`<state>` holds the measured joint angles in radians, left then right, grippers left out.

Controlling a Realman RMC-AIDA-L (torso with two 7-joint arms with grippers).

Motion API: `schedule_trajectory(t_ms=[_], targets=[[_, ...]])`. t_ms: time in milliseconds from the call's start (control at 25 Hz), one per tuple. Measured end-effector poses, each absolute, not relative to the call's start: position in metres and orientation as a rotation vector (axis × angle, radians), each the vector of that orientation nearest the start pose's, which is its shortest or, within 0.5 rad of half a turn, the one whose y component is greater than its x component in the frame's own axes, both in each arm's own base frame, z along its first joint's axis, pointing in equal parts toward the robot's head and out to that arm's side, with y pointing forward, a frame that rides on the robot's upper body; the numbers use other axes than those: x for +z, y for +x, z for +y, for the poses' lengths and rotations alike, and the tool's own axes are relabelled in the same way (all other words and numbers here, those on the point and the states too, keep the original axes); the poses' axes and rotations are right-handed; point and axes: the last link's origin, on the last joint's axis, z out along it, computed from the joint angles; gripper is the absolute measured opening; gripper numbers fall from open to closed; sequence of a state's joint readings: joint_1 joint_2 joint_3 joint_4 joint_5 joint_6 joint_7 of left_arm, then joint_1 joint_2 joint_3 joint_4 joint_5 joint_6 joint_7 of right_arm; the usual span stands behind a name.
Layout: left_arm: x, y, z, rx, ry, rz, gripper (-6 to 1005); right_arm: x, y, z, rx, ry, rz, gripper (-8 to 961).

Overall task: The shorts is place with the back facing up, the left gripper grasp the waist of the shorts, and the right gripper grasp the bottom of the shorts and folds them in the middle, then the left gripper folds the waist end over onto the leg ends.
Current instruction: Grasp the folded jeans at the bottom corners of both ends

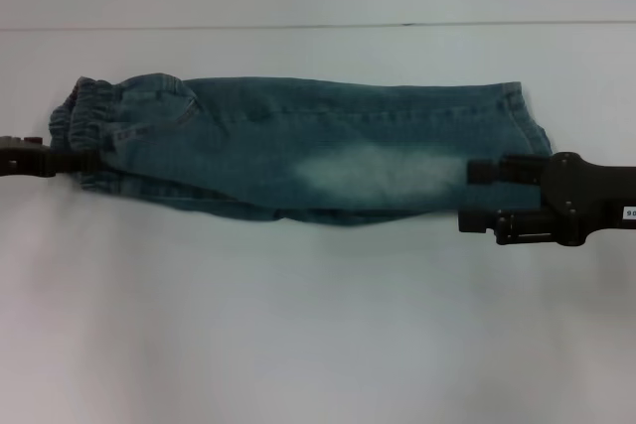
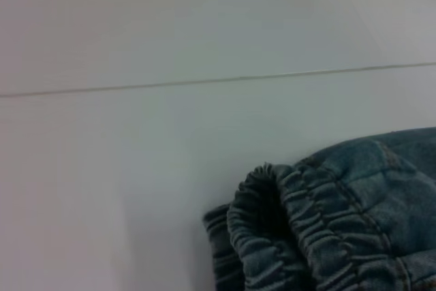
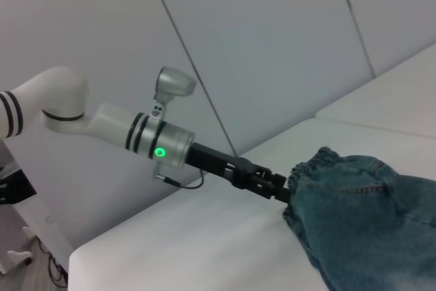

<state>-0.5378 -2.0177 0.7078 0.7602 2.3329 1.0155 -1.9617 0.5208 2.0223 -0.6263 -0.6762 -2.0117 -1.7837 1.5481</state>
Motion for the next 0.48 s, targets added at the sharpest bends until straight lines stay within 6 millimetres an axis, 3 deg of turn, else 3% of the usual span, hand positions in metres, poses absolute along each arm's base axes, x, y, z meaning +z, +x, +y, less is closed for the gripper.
schedule_trajectory(t_ms=[480], targets=[[0.045, -0.336, 0.39, -0.123, -2.157, -1.139, 935, 0.024, 0.258, 0.315, 0.841, -2.8, 0.818, 900]])
